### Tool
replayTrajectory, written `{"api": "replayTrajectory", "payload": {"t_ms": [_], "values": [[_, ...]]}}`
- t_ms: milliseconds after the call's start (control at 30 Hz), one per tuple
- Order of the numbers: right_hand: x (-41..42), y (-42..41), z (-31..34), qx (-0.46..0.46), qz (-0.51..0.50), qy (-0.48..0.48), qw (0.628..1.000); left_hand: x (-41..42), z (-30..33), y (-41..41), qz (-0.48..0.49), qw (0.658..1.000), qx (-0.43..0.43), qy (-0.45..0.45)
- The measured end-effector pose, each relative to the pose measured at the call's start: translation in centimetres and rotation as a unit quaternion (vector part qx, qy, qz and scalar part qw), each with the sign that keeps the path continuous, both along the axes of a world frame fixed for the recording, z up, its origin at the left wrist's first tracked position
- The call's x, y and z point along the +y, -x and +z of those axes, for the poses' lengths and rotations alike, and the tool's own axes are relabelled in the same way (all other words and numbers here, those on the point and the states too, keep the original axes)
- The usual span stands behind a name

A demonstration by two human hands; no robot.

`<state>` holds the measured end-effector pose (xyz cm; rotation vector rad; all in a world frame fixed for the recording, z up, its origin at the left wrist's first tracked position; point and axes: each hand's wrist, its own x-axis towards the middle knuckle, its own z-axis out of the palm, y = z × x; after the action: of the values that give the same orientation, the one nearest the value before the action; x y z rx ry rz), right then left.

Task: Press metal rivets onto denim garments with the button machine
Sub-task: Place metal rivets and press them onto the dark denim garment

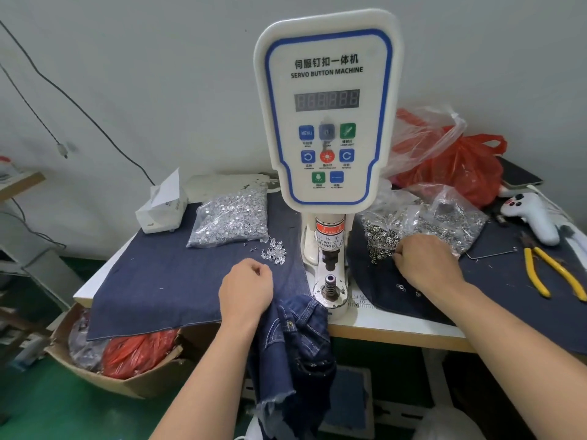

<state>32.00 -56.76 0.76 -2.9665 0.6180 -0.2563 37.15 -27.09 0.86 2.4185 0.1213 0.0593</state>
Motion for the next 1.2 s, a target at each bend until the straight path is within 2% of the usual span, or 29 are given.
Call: {"api": "replayTrajectory", "payload": {"t_ms": [167, 267, 300, 333, 400, 433, 500, 667, 800, 1100, 1200], "values": [[0.5, 0.0, 1.0, 0.016, -0.004, -0.058, 0.998, -1.6, -0.3, -0.9, 0.009, 0.997, -0.005, -0.076], [1.0, 0.3, 1.8, -0.024, -0.011, -0.154, 0.988, -2.0, -0.5, -1.2, 0.010, 0.995, -0.024, -0.099], [1.6, 0.6, 2.2, -0.049, -0.016, -0.240, 0.969, -2.1, -0.6, -1.3, 0.012, 0.994, -0.028, -0.104], [2.4, 1.0, 2.6, -0.067, -0.025, -0.356, 0.932, -2.1, -0.6, -1.4, 0.014, 0.994, -0.031, -0.107], [4.1, 1.8, 2.9, -0.061, -0.040, -0.563, 0.823, -2.3, -0.7, -1.4, 0.019, 0.993, -0.040, -0.112], [5.1, 2.2, 3.0, -0.047, -0.036, -0.617, 0.785, -2.4, -0.7, -1.3, 0.021, 0.992, -0.046, -0.114], [6.8, 2.9, 3.0, -0.028, -0.023, -0.681, 0.731, -2.6, -0.8, -1.1, 0.025, 0.991, -0.059, -0.114], [9.0, 3.5, 2.9, -0.049, -0.059, -0.785, 0.615, -2.4, -1.0, -0.8, 0.029, 0.993, -0.075, -0.082], [10.0, 3.5, 3.1, -0.027, -0.088, -0.841, 0.533, -1.8, -1.2, -0.3, 0.031, 0.997, -0.071, -0.016], [10.5, 3.9, 4.1, 0.026, -0.119, -0.911, 0.394, -1.1, -0.6, 2.3, -0.106, 0.985, -0.043, 0.133], [10.6, 4.0, 4.3, 0.022, -0.124, -0.914, 0.385, -1.3, -0.4, 3.0, -0.133, 0.977, -0.049, 0.161]]}}
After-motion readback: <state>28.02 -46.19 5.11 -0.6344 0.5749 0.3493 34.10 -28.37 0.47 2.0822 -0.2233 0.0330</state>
